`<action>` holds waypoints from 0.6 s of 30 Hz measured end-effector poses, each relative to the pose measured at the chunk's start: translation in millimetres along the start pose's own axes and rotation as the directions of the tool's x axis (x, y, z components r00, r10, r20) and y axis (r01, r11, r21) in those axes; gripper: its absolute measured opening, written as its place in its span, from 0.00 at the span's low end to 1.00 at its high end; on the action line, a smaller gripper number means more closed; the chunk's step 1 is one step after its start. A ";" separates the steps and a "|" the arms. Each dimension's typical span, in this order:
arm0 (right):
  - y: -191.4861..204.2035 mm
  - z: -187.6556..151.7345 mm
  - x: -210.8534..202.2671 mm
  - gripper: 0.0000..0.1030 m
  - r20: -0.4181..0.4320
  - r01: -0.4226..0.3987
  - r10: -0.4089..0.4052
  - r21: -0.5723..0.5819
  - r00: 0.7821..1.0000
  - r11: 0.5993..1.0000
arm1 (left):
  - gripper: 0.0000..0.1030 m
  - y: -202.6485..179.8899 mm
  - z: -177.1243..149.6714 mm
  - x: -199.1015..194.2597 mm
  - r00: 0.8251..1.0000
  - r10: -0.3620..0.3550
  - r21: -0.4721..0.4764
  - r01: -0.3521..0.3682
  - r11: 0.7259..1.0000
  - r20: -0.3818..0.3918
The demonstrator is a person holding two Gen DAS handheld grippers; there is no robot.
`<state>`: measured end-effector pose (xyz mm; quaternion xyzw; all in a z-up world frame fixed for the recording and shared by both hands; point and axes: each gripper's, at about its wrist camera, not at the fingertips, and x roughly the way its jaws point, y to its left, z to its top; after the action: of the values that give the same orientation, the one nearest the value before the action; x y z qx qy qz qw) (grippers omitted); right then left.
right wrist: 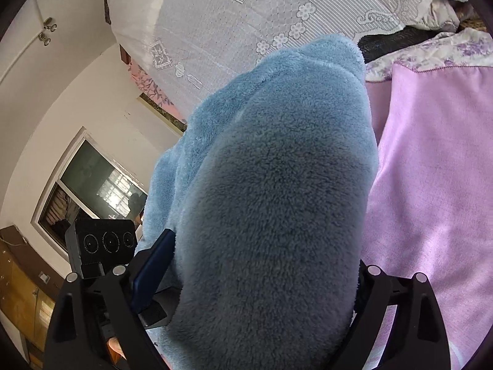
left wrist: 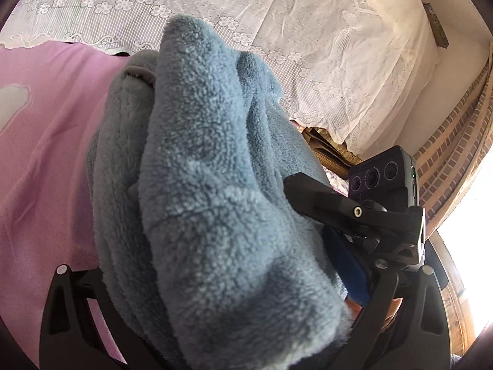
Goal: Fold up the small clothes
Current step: 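Lift the bundle with both grippers and carry it toward the clothes stack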
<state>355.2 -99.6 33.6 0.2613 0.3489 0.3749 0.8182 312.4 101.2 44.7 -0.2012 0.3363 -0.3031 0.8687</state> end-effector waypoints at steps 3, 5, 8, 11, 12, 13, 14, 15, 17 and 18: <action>5.9 -0.1 -7.1 0.91 0.011 -0.005 0.005 -0.013 1.000 1.000 | 0.95 -0.9 0.1 -8.3 1.000 -0.002 0.012 0.002 1.000 0.011; 11.7 0.3 -9.8 0.91 0.017 -0.006 0.006 -0.025 1.000 1.000 | 0.95 -6.4 0.8 -9.5 1.000 -0.006 0.019 0.005 1.000 0.018; 20.2 -0.6 -16.3 0.91 0.025 -0.003 0.004 -0.045 1.000 0.999 | 0.95 -10.3 -0.4 -13.9 0.999 -0.016 0.022 0.015 1.000 0.030; 27.0 -1.9 -21.4 0.91 0.029 0.003 -0.001 -0.059 1.000 0.998 | 0.95 -14.7 -3.7 -20.4 0.999 -0.024 0.017 0.023 1.000 0.038; 29.1 -3.9 -23.2 0.91 0.029 0.002 0.000 -0.062 1.000 0.998 | 0.95 -12.5 -6.2 -24.8 0.999 -0.024 0.017 0.023 1.000 0.041; 28.6 -7.6 -26.8 0.91 0.027 0.001 0.000 -0.064 1.000 0.998 | 0.95 -12.3 -8.9 -28.3 0.999 -0.023 0.017 0.022 1.000 0.043; 32.4 -10.2 -28.8 0.91 0.025 0.001 0.001 -0.063 1.000 0.998 | 0.95 -10.4 -10.8 -32.4 0.999 -0.022 0.015 0.022 1.000 0.043; 34.8 -13.7 -31.0 0.91 0.022 0.001 0.001 -0.062 1.000 0.998 | 0.95 -11.0 -13.7 -36.1 0.999 -0.021 0.011 0.021 1.000 0.043; 39.8 -19.2 -34.4 0.91 0.014 -0.002 0.003 -0.060 1.000 0.998 | 0.95 -10.2 -18.6 -43.5 0.999 -0.018 0.008 0.017 1.000 0.043; 43.3 -23.6 -36.6 0.91 0.012 -0.004 0.004 -0.059 1.000 0.998 | 0.95 -10.7 -21.7 -48.1 0.999 -0.017 0.008 0.017 1.000 0.043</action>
<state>301.1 -99.6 62.6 0.2400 0.3321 0.3851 0.8269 264.5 122.0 57.9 -0.2072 0.3147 -0.3073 0.8738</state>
